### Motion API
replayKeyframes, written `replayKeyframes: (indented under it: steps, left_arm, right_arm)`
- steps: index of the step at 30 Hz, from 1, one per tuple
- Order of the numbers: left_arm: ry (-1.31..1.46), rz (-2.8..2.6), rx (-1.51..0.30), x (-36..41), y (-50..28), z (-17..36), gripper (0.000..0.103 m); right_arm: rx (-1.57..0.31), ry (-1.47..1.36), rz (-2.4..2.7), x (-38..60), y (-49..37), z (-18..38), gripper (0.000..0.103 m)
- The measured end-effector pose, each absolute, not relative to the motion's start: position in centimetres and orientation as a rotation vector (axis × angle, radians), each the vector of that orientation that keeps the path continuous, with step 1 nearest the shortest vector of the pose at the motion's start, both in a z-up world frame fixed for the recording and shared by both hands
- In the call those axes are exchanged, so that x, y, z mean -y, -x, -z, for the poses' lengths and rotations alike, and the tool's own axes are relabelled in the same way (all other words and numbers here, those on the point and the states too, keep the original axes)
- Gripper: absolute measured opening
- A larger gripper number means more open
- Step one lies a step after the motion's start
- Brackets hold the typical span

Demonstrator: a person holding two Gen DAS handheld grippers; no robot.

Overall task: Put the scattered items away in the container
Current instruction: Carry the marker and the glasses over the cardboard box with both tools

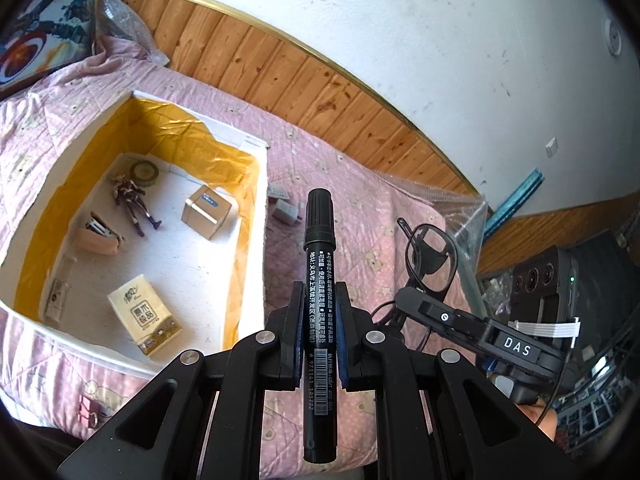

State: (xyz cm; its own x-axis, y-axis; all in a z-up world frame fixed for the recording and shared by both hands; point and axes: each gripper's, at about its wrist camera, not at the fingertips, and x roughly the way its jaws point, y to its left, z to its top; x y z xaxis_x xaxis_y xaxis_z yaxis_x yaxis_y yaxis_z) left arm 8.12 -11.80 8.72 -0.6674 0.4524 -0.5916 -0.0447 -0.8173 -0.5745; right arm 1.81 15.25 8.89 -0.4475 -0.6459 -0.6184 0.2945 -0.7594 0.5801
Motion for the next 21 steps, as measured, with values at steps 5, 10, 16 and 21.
replayKeyframes:
  steps: [5, 10, 16, 21]
  left_arm:
    - [1.094, -2.56, 0.835, 14.4, -8.1, -8.5, 0.013]
    - [1.112, -2.592, 0.891, 16.4, -8.1, -7.8, 0.013]
    - [1.162, -2.637, 0.935, 17.4, -6.9, -7.1, 0.013]
    - [1.2, -2.627, 1.051, 17.7, -5.4, -6.3, 0.013]
  right_arm:
    - [0.476, -1.163, 2.193, -13.3, -1.8, -9.7, 0.031]
    - [0.421, -1.148, 2.173, -11.2, -1.6, -10.3, 0.031]
    - [0.33, -1.126, 2.16, -8.6, -0.9, -11.0, 0.031]
    - [0.212, -1.1, 2.165, -6.4, 0.0, -11.7, 0.031]
